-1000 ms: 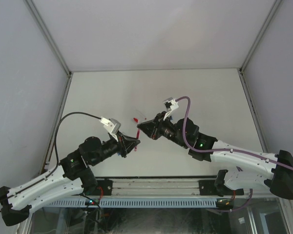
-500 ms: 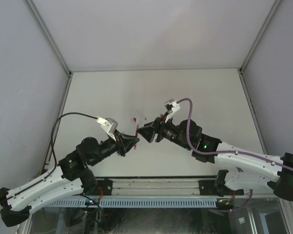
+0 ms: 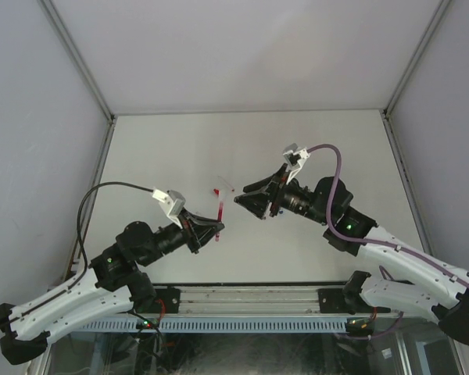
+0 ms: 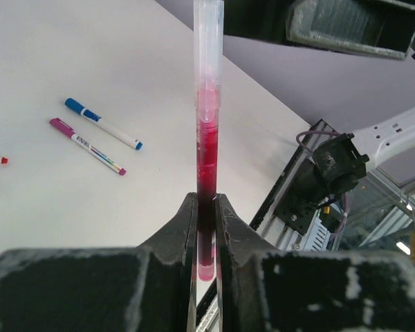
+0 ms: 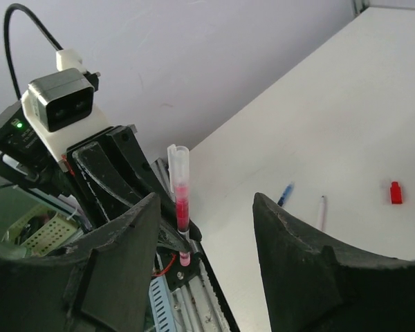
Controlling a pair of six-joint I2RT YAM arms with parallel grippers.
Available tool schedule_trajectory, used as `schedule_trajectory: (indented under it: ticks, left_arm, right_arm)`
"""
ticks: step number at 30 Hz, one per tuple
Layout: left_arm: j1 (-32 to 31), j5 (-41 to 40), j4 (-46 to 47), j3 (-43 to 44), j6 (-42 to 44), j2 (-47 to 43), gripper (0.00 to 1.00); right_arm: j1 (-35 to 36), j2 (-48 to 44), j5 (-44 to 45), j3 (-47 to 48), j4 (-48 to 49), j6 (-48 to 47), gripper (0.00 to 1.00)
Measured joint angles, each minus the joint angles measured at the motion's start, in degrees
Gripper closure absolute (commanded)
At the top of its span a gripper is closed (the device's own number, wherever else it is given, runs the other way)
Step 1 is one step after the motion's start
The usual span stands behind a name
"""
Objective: Insert the pens into the pen caps
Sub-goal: Press the pen cap onto the pen.
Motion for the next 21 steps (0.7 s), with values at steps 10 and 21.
schedule_trajectory:
  ticks: [10,21]
  left_arm:
    - [0.0,5.57,1.46,0.04,0.04,0.07,1.0]
    - [0.0,8.48,2.71,0.07,0.31,0.15,1.0]
  right_arm:
    - [-1.62,1.68,-11.15,5.29,4.31,-0.68,0.43]
    - [2.12,6.34,-12.02,9.11,3.45,-4.22,0.51]
